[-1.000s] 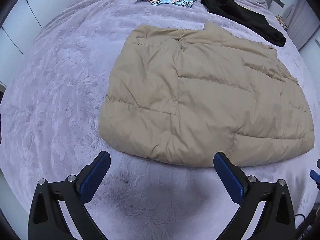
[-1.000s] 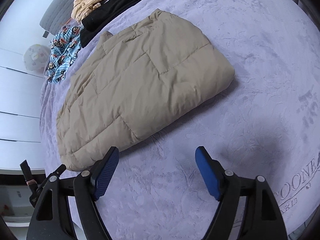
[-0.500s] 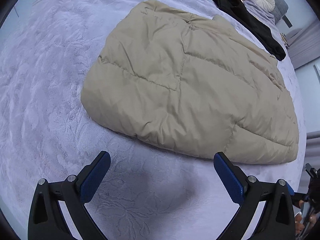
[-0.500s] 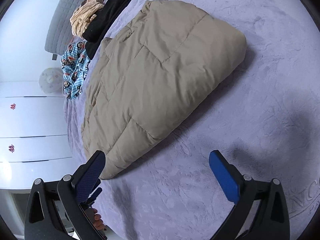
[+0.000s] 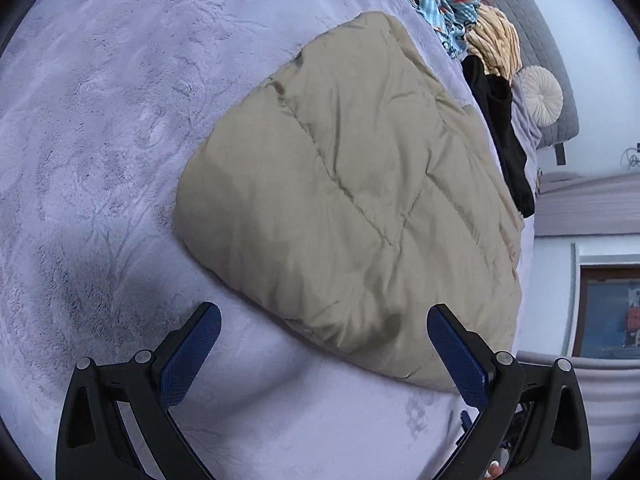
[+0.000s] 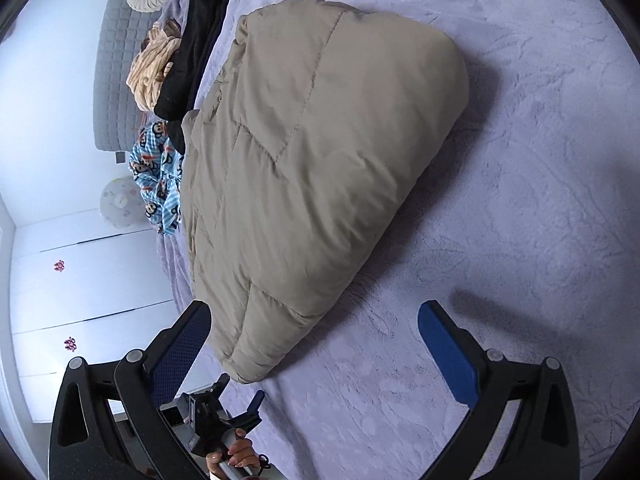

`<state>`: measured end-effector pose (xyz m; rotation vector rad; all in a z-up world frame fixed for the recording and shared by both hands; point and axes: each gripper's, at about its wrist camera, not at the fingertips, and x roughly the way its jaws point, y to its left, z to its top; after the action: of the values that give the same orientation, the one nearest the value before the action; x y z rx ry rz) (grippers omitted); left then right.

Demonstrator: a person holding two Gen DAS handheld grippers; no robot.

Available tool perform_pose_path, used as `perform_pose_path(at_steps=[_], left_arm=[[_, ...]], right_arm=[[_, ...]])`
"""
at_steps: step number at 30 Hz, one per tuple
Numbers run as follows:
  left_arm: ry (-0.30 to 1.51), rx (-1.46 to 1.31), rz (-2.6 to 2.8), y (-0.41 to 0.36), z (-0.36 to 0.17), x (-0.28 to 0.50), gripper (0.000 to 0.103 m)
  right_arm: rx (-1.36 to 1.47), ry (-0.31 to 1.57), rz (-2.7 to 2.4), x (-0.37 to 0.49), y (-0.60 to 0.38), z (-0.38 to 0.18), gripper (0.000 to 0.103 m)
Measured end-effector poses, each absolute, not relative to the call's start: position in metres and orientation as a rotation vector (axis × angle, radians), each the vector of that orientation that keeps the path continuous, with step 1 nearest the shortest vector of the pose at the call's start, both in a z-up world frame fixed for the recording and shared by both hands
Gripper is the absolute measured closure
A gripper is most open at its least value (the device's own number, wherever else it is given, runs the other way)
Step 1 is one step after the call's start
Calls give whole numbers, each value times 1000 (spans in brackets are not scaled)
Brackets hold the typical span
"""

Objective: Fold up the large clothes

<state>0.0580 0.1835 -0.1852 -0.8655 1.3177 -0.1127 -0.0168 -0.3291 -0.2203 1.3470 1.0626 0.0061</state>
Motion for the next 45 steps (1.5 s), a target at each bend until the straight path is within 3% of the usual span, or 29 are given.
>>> perform_pose_path(at_steps=[17,18,20,21,23,24,25,28,37,45], left_arm=[[1246,-947,-123,146,-221,121,2],[1239,-945,-115,146,-219,121,5],[1219,-927,-121,146,-214,121,41],[1212,-936,-141,149,-213,120,50],[1193,-963,-183,156,-206,120,74],[1185,-955,-202,158,-201,118,77],[1176,-935,-216,158,-194,119,81],[1151,-841,-256,155,-170,120,82],[1162,-796,-414,168,-140,96,82],[1259,-733,-479,182,-136,33,82]], right_arm=[[1483,960,139,58,-322,-266,0],[1484,963,132,60,-322,-269,0],[1495,964,125,62,-323,-272,0],[1502,963,120,62,-323,-272,1],[1507,970,93,60,-324,-270,23],[1503,990,75,59,-325,-270,51],[1507,996,71,58,-324,-270,62],[1437,981,68,57,-320,-253,78],[1329,959,81,21,-303,-208,81],[1338,974,29,-50,-287,-205,81]])
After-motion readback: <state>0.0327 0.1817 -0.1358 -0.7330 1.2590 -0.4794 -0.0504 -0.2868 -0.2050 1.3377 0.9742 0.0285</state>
